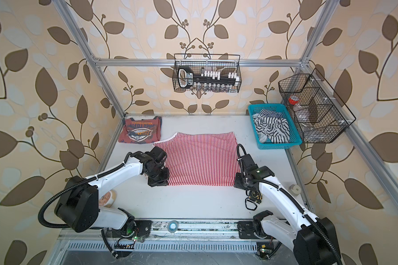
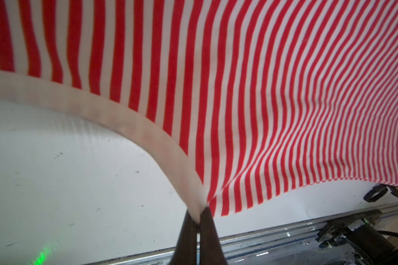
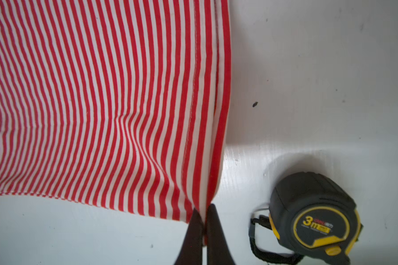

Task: Fold and stack tank tops
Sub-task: Fold the tank top at the center of the table.

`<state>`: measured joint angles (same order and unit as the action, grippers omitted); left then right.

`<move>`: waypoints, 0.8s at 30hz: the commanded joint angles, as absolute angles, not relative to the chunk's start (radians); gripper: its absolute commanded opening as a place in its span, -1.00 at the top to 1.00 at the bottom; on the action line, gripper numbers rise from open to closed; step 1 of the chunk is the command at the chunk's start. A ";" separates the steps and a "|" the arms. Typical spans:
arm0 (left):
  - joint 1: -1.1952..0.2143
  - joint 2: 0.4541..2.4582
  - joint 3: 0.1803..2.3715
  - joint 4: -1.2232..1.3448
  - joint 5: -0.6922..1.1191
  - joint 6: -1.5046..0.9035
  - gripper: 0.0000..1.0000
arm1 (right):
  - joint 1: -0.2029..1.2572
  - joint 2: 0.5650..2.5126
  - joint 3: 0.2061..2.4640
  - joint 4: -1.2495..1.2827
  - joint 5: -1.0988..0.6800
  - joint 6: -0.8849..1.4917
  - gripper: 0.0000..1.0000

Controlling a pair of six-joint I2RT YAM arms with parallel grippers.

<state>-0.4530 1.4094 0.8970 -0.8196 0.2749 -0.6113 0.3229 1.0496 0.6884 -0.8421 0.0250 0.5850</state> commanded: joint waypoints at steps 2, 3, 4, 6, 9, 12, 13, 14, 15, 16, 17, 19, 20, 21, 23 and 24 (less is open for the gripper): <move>-0.463 1.455 0.987 -0.871 0.232 -0.560 1.00 | 0.280 1.084 0.728 -0.851 0.010 0.541 1.00; -0.463 1.477 1.003 -0.876 0.226 -0.553 1.00 | 0.271 1.097 0.740 -0.848 0.005 0.529 1.00; -0.462 1.489 1.016 -0.880 0.222 -0.546 1.00 | 0.264 1.112 0.751 -0.845 0.004 0.518 1.00; -0.462 1.511 1.041 -0.885 0.217 -0.533 1.00 | 0.248 1.139 0.772 -0.840 0.000 0.497 1.00; -0.460 1.550 1.079 -0.901 0.207 -0.509 1.00 | 0.221 1.183 0.809 -0.826 -0.016 0.464 1.00; -0.457 1.590 1.122 -0.924 0.200 -0.487 1.00 | 0.195 1.239 0.847 -0.821 -0.032 0.428 1.00; -0.456 1.603 1.139 -0.932 0.194 -0.479 1.00 | 0.187 1.260 0.860 -0.819 -0.036 0.416 1.00; -0.453 1.613 1.152 -0.939 0.188 -0.474 1.00 | 0.180 1.277 0.871 -0.819 -0.037 0.406 1.00; -0.449 1.622 1.167 -0.945 0.183 -0.468 1.00 | 0.172 1.298 0.881 -0.818 -0.042 0.394 1.00; -0.446 1.632 1.182 -0.949 0.181 -0.462 1.00 | 0.164 1.318 0.889 -0.814 -0.046 0.383 1.00; -0.443 1.641 1.192 -0.954 0.179 -0.457 1.00 | 0.160 1.334 0.895 -0.809 -0.053 0.376 1.00; -0.435 1.663 1.215 -0.958 0.176 -0.448 1.00 | 0.150 1.369 0.909 -0.798 -0.063 0.363 1.00; -0.430 1.673 1.223 -0.963 0.176 -0.445 1.00 | 0.145 1.387 0.916 -0.796 -0.067 0.357 1.00; -0.426 1.687 1.235 -0.968 0.178 -0.440 1.00 | 0.143 1.407 0.926 -0.795 -0.071 0.350 1.00; -0.421 1.714 1.263 -0.977 0.178 -0.427 1.00 | 0.137 1.441 0.941 -0.788 -0.074 0.338 1.00; -0.419 1.724 1.276 -0.982 0.177 -0.424 1.00 | 0.135 1.457 0.950 -0.787 -0.078 0.334 1.00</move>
<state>-0.4301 1.7031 1.2259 -0.9291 0.1986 -0.4648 0.1421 1.4246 0.9112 -0.7937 -0.0570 0.3767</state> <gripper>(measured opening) 0.045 0.048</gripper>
